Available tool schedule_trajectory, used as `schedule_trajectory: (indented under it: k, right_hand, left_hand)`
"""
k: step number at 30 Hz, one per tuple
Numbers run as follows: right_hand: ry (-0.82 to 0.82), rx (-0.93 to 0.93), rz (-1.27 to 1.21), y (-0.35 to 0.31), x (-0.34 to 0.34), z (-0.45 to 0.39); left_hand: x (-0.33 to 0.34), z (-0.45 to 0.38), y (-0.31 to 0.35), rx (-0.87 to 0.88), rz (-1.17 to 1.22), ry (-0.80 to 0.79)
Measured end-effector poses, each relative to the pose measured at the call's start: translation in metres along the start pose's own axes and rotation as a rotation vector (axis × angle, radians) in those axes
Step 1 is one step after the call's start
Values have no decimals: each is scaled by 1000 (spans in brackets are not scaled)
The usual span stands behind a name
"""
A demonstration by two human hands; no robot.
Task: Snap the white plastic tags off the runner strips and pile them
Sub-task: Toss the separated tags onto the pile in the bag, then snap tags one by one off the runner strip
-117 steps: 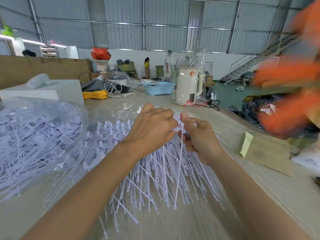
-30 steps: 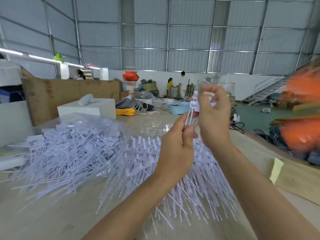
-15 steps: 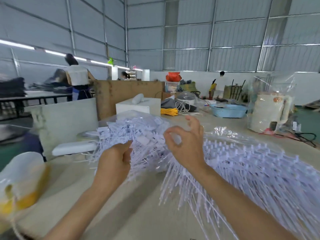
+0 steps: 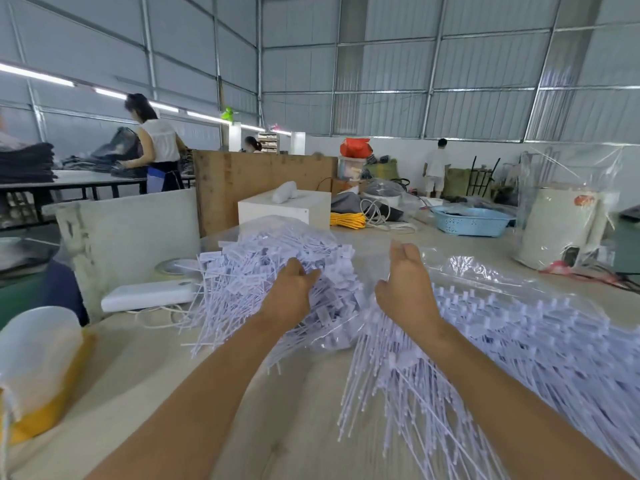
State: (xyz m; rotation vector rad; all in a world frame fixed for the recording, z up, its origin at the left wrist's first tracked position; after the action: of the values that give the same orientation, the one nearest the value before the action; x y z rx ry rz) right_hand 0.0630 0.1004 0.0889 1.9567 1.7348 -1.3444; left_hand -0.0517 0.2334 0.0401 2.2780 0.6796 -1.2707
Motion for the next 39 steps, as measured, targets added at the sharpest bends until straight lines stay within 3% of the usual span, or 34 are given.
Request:
schedule_trajectory:
  k: [3,6,9,16,18,22,25,27,31,39]
  right_hand:
    - [13,12,-32,6,-1,-2]
    - [-13,0,-27,7,0,0]
    - [-78,-16,-47,4,-2,7]
    - [-195,-167,-316,19,-45,48]
    - [-162,-130,-279,49,-73,58]
    - [-22,72,-34,139,-135,72]
    - [10,227,143,196,-161,91]
    - [46,285,151,215,-167,105]
    - [51,228,150,219,-163,114]
    - [-8,82,200,217,-159,115]
  left_hand:
    - [12,1,-3,10,-242,46]
    - [19,4,-2,28,-408,-12]
    - [5,4,8,-7,-496,-80]
    - [-62,42,73,-81,-611,58]
    - [-74,55,105,10,-514,58]
    - [-84,65,182,281,11,85]
    - [-67,52,229,372,233,23]
    - [-45,35,256,395,252,-19]
    - [-2,-1,290,348,163,-64]
    - [40,-25,291,119,114,-206]
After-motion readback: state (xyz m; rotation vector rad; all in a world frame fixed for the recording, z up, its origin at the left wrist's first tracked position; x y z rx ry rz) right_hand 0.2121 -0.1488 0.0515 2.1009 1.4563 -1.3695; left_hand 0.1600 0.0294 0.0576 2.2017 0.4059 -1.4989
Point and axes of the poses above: each hand's wrist, its own z-axis away from the middle knuckle, its own x-axis out of the palm, y = z × x, the point moved 7 cm from there along -z, towards the middle knuckle, and after that the axes turned 3 degrees about y, right-handed, at the moved point
